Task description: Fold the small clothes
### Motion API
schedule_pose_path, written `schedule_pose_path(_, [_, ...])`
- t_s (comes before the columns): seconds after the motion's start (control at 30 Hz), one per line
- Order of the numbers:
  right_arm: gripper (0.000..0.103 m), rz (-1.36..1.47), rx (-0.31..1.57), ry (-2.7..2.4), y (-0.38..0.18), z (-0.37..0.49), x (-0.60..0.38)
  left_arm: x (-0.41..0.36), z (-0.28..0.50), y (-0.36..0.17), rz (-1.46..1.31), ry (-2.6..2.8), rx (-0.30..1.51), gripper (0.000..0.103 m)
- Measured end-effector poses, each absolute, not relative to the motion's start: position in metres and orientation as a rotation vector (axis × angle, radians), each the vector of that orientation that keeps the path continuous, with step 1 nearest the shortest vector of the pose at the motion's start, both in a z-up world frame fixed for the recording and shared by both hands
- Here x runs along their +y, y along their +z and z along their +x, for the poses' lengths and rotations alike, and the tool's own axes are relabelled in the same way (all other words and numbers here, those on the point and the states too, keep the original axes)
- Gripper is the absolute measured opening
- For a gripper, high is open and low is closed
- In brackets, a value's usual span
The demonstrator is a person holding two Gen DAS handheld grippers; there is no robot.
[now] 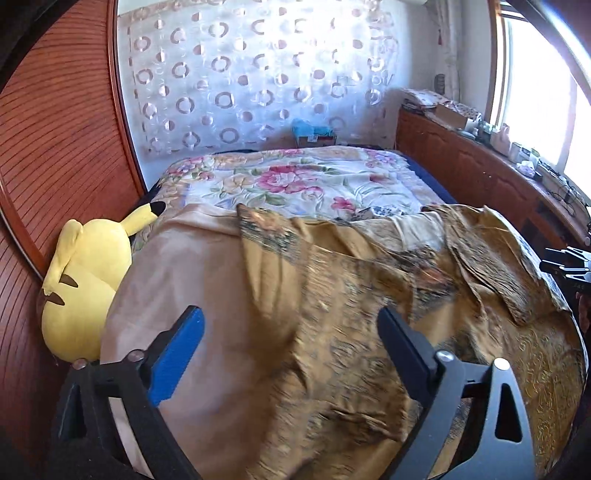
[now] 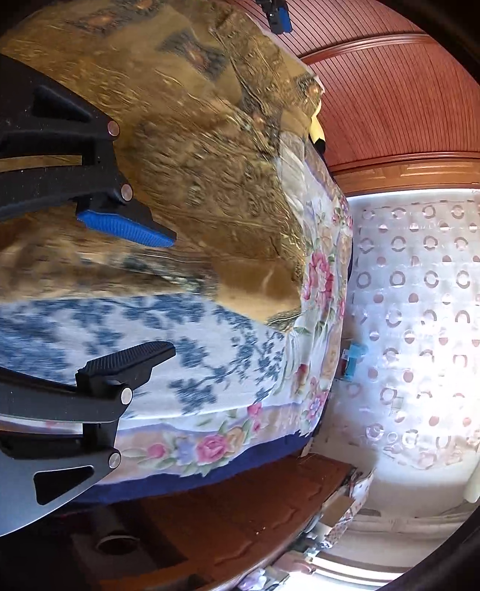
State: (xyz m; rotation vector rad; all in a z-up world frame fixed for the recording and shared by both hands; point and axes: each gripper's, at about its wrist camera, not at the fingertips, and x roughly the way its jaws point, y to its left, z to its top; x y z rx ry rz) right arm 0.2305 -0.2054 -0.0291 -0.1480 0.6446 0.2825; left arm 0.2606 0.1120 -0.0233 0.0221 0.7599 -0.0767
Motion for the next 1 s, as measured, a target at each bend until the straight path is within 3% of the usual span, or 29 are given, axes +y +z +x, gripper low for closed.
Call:
schedule_pose_path(0.2, [0.055,-0.15,0.663,0.291,-0.03,0.28,-0.194,0.124,0.298,-0.029,0.003,-0.094,0.833,0.066])
schedule_pose_path(0.3, [0.055,-0.12,0.671,0.298,-0.029,0.297,-0.197,0.124,0.316,-0.032,0.005,-0.103,0.867,0.06])
schedule_pose_path(0.5, [0.055,-0.118,0.699,0.305,-0.029,0.332,-0.198,0.124,0.344,-0.037,0.032,-0.093,0.928,0.057])
schedule_pose_path(0.67, [0.055,-0.089,0.731,0.326,-0.032,0.357,-0.199,0.123,0.349,-0.041,0.036,-0.113,0.945,0.049])
schedule_pose_path(0.73, [0.055,-0.079,0.744,0.334,-0.033,0.367,-0.2,0.122,0.348,-0.041,0.046,-0.118,0.947,0.041])
schedule_pose_path(1.0, [0.055,-0.032,0.774,0.356,-0.035,0.395,-0.198,0.119,0.354,-0.044,0.078,-0.113,0.96,0.04])
